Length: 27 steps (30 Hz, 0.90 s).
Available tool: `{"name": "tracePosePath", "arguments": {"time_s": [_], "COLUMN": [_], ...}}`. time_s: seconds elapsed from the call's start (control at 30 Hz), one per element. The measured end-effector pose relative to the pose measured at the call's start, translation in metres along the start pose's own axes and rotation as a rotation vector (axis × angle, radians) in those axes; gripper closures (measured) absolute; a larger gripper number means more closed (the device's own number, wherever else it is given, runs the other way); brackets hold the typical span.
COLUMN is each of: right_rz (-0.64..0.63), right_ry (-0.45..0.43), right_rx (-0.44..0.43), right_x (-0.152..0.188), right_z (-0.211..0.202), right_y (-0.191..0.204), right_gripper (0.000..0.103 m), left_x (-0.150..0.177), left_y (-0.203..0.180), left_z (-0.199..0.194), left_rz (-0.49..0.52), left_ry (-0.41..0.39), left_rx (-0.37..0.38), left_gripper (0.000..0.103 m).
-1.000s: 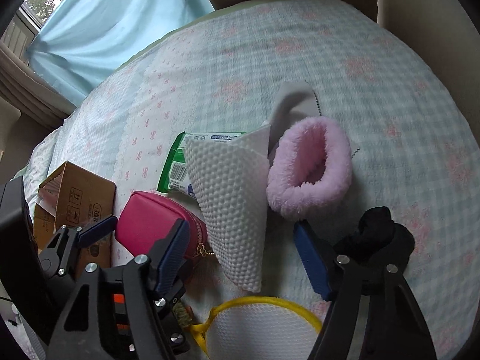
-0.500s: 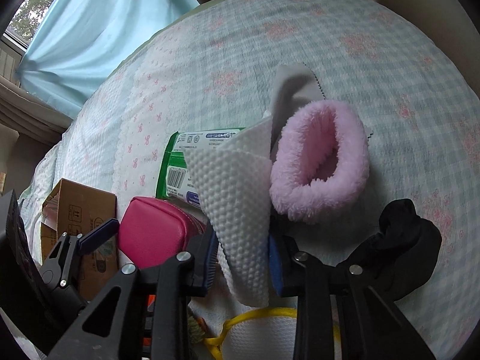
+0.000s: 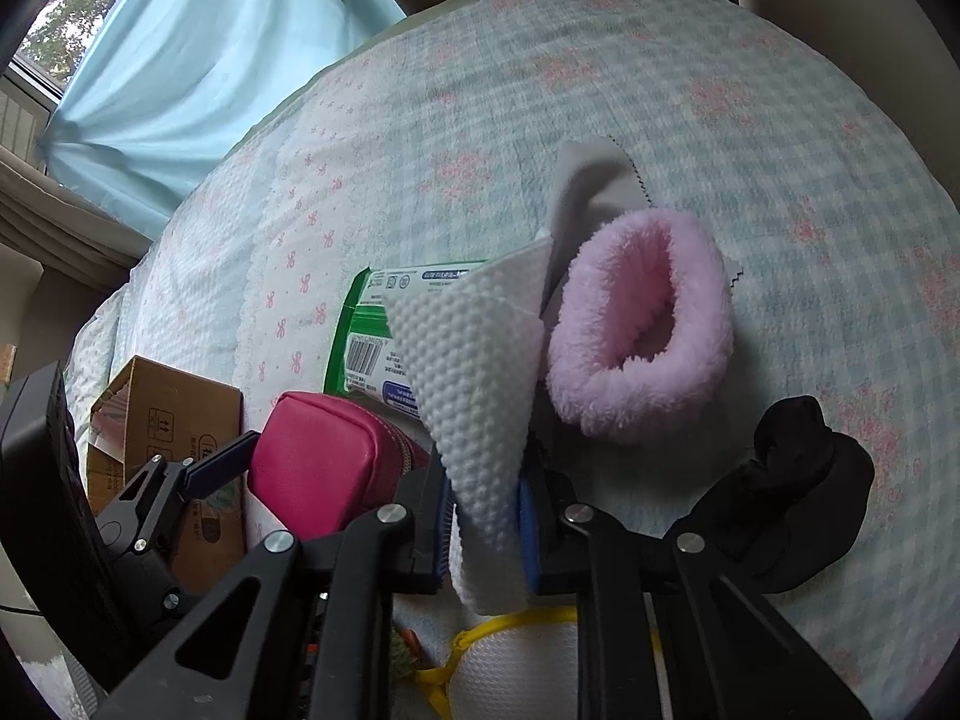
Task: Organize soft objects
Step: 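Close the left tool on the pink pouch while the right tool grips the white cloth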
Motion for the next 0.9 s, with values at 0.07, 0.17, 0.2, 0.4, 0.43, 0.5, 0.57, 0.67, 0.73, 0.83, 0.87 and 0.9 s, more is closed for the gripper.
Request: {"name": "tracePosePath", "arguments": {"time_s": [0.07, 0.17, 0.2, 0.4, 0.43, 0.5, 0.57, 0.67, 0.73, 0.83, 0.87, 0.9], "right_rz": [-0.008, -0.020, -0.023, -0.038, -0.041, -0.047, -0.056, -0.076, -0.092, -0.130, -0.144, -0.157], "right_ry": [-0.005, -0.021, -0.027, -0.077, -0.088, -0.108, -0.126, -0.154, -0.175, -0.205, -0.213, -0.220], "right_rx": [-0.002, -0.001, -0.001, 0.011, 0.014, 0.017, 0.021, 0.029, 0.035, 0.045, 0.049, 0.051], "right_x": [0.000, 0.000, 0.000, -0.001, -0.001, -0.001, 0.000, 0.001, 0.000, -0.002, -0.003, -0.003], "right_z": [-0.002, -0.008, -0.010, -0.032, -0.037, -0.049, -0.062, -0.086, -0.106, -0.138, -0.151, -0.161], "right_y": [0.003, 0.008, 0.010, 0.017, 0.019, 0.022, 0.027, 0.036, 0.045, 0.066, 0.074, 0.083], "right_gripper": [0.088, 0.089, 0.090, 0.091, 0.091, 0.092, 0.093, 0.093, 0.093, 0.093, 0.093, 0.093], "left_x": [0.000, 0.001, 0.000, 0.001, 0.001, 0.000, -0.002, -0.006, -0.008, -0.013, -0.014, -0.016], "left_y": [0.001, 0.003, 0.004, 0.006, 0.005, 0.004, 0.003, 0.003, 0.005, 0.011, 0.015, 0.019], "left_z": [-0.003, -0.007, -0.009, -0.028, -0.032, -0.044, -0.056, -0.079, -0.098, -0.135, -0.148, -0.162], "left_rz": [-0.008, -0.022, -0.031, -0.053, -0.053, -0.052, -0.051, -0.060, -0.070, -0.086, -0.094, -0.100], "left_ry": [0.001, 0.001, 0.000, -0.027, -0.035, -0.053, -0.073, -0.107, -0.134, -0.180, -0.195, -0.210], "left_rx": [0.008, 0.019, 0.023, 0.028, 0.030, 0.033, 0.032, 0.035, 0.036, 0.025, 0.022, 0.019], "left_gripper": [0.016, 0.018, 0.019, 0.020, 0.020, 0.021, 0.021, 0.021, 0.021, 0.021, 0.021, 0.021]}}
Point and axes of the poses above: each gripper's, at about its wrist camera, not at the fingertips, and z roughly the way its jaws point, y to its left, x to its underside, the point moved 7 cm from there along z, roughly the way its jaws point, and after that the axes turned 2 degrees about y, right-handed, at the moved point
